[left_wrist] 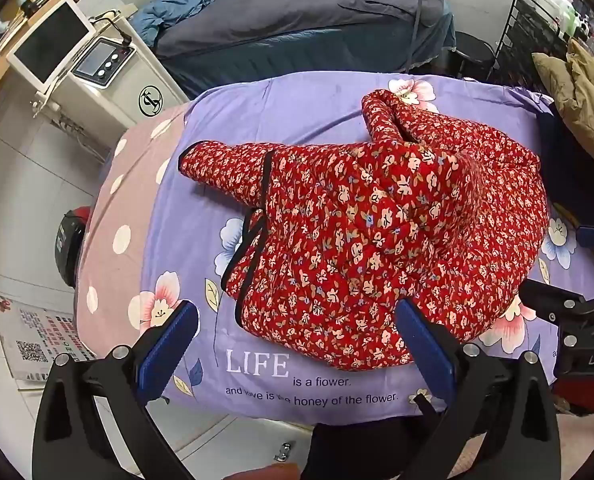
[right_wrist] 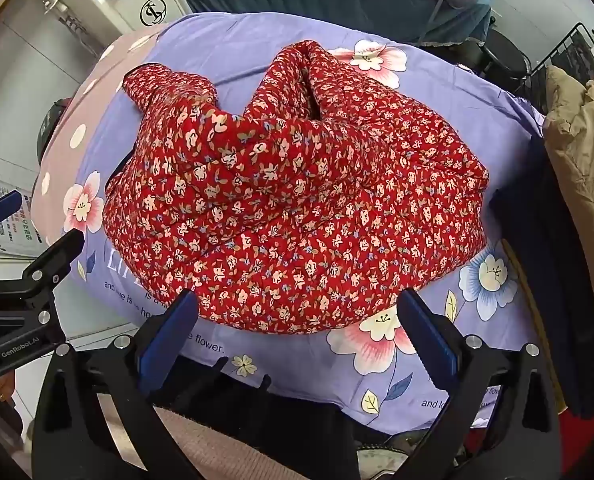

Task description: Fold large clothes

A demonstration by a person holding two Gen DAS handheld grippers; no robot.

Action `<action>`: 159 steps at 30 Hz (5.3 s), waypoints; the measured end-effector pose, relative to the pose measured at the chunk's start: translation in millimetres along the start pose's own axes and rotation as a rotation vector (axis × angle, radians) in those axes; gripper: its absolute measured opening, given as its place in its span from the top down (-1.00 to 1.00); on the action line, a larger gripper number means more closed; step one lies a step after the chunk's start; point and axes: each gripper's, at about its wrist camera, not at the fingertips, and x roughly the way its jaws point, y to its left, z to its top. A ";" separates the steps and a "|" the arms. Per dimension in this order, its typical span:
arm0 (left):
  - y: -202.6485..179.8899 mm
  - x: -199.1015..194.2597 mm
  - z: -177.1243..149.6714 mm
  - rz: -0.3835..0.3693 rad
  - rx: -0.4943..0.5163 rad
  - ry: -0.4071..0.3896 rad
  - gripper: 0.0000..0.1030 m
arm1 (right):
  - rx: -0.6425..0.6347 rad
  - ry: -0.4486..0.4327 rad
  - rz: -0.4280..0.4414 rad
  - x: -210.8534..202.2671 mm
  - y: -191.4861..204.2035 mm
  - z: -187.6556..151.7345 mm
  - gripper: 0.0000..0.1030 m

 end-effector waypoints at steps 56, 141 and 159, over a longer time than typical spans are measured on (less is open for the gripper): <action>-0.2 10.4 -6.5 0.016 0.004 0.034 -0.88 | 0.003 0.035 0.020 9.1 -1.3 -0.9 -0.91; 64.6 73.8 37.8 0.040 -0.141 0.113 -0.88 | 0.266 0.277 0.054 146.7 -62.1 150.5 -0.91; 60.3 29.5 85.9 -0.051 -0.016 -0.129 -0.88 | 0.331 0.122 0.110 107.4 -99.3 -3.3 0.70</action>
